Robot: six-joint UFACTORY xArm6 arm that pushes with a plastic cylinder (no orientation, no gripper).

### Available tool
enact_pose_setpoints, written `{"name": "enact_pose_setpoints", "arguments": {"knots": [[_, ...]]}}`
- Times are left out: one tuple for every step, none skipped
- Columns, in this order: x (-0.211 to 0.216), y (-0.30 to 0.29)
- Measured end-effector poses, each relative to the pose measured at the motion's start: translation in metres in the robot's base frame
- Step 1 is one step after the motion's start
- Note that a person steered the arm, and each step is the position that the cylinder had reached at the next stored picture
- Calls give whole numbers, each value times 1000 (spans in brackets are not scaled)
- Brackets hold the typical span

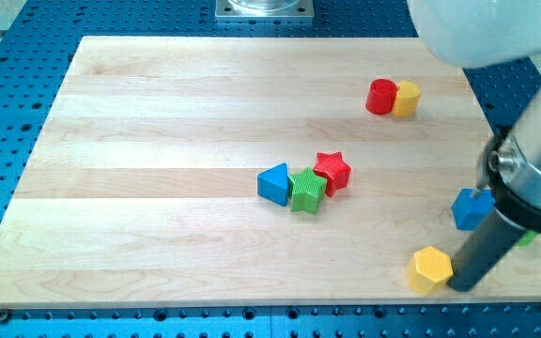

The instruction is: Drag the yellow hexagon diagonally bottom left to the green star

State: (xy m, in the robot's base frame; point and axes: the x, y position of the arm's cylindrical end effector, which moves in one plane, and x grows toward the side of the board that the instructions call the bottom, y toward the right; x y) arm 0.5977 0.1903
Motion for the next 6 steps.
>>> {"name": "enact_pose_setpoints", "arguments": {"knots": [[-49,-50],[-79,-98],[-85,-98],[-85,-71],[-80,-64],[-48,-32]]}}
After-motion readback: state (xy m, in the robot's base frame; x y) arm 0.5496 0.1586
